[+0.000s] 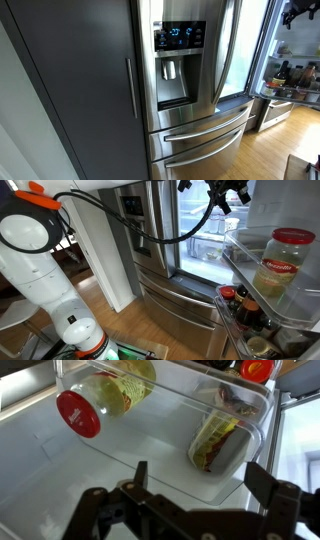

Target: Put the plastic on the top shelf of the fridge door

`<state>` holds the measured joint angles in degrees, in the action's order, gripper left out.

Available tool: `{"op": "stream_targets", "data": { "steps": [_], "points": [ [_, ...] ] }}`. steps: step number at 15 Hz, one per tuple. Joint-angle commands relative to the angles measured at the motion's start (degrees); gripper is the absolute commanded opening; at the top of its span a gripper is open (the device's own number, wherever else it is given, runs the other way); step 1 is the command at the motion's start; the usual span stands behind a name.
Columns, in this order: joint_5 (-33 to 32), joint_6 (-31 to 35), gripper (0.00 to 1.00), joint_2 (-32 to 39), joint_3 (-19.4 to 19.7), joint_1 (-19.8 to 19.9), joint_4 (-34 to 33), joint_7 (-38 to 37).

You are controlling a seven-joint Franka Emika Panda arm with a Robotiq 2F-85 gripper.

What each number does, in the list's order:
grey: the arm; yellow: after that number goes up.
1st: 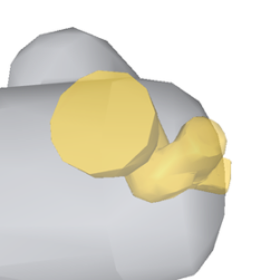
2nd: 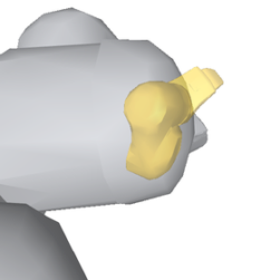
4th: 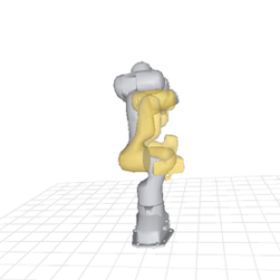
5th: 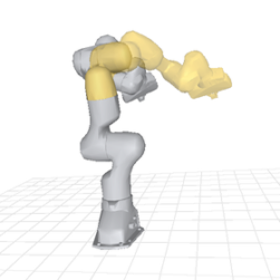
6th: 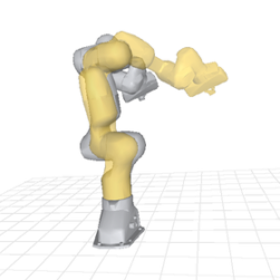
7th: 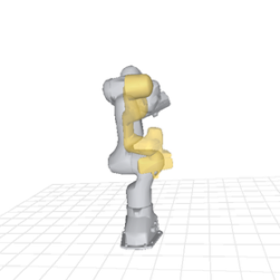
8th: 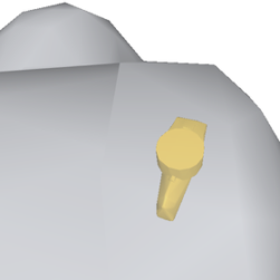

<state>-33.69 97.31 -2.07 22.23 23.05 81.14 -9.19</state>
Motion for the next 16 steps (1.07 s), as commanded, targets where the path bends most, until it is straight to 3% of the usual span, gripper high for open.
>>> {"op": "stream_targets", "data": {
  "steps": [1,6,9,16],
  "points": [
    [0.1,-0.5,1.0,0.2,0.0,-0.2,-0.8,0.0],
    [0.1,-0.5,1.0,0.5,0.0,-0.2,-0.8,0.0],
    [-1.4,-0.7,1.0,-3.4,-1.2,-1.0,2.2,-5.5],
    [-1.3,-10.1,1.0,-10.2,-1.6,0.6,5.1,-20.7]
  ]
}}
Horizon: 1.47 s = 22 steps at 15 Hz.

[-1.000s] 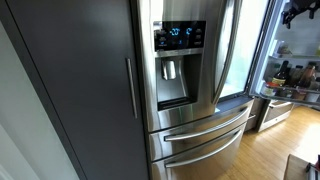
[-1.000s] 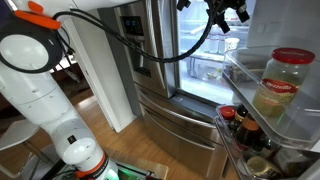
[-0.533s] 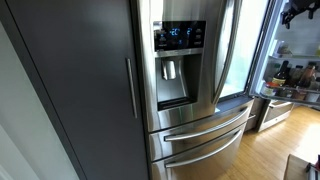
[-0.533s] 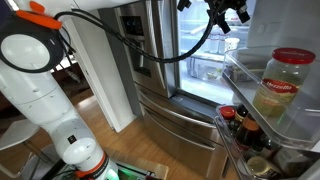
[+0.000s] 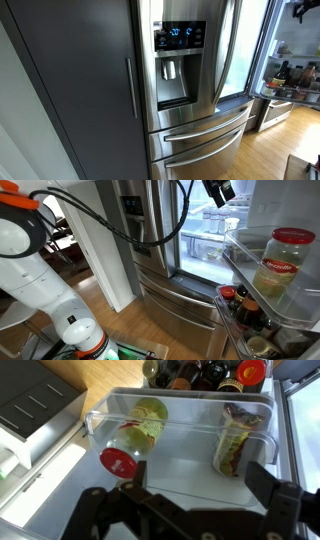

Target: Put the plastic on the top shelf of the fridge door

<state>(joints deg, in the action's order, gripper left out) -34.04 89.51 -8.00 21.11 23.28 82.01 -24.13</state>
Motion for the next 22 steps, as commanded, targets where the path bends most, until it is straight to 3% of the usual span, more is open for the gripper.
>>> {"op": "stream_targets", "data": {
  "steps": [1,8,14,20,21,22],
  "points": [
    [-0.8,-2.1,1.0,-6.1,-1.0,0.2,6.4,-6.9],
    [-2.1,-0.2,1.0,-16.7,-8.1,-1.2,16.8,-13.0],
    [-7.2,-0.9,1.0,-23.1,-15.3,-1.7,22.5,-19.7],
    [-4.1,-0.3,1.0,-28.4,-17.0,-5.0,26.7,-23.3],
    [-5.3,-1.8,1.0,-25.2,-16.7,-4.7,22.8,-21.6],
    [-5.4,-1.8,1.0,-25.6,-16.8,-5.0,23.1,-21.8]
  ]
}}
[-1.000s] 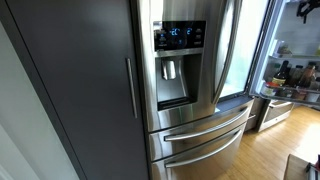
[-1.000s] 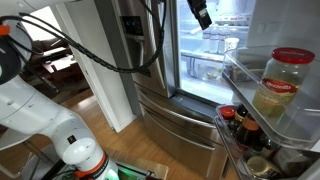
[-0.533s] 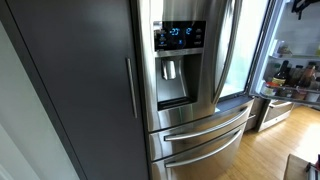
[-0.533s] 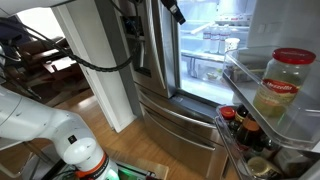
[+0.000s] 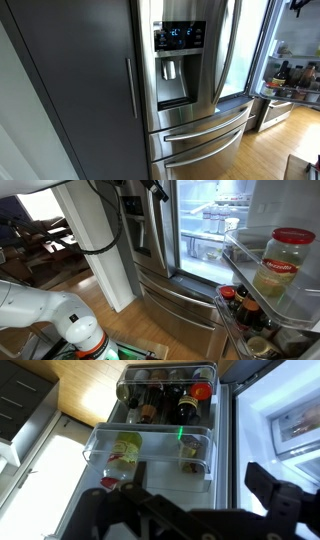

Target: Put the plastic on the top shelf of the fridge door

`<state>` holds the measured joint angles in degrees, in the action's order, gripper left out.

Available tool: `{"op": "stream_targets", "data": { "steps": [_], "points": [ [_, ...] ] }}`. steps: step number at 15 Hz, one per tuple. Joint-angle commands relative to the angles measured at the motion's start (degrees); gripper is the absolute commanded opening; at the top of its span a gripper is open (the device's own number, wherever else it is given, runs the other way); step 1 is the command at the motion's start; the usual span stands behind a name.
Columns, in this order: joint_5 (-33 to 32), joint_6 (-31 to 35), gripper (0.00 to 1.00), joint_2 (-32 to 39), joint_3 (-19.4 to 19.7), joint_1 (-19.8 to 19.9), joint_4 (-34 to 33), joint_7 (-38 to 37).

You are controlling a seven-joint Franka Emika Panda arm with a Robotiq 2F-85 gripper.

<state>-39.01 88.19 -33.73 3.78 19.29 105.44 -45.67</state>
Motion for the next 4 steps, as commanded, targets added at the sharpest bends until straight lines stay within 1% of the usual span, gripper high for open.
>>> {"op": "stream_targets", "data": {
  "steps": [1,4],
  "points": [
    [-0.4,-0.4,1.0,0.1,0.5,-1.1,-0.5,-0.2],
    [-0.5,-0.4,1.0,0.5,0.6,-1.1,-0.6,-0.2]
  ]
}}
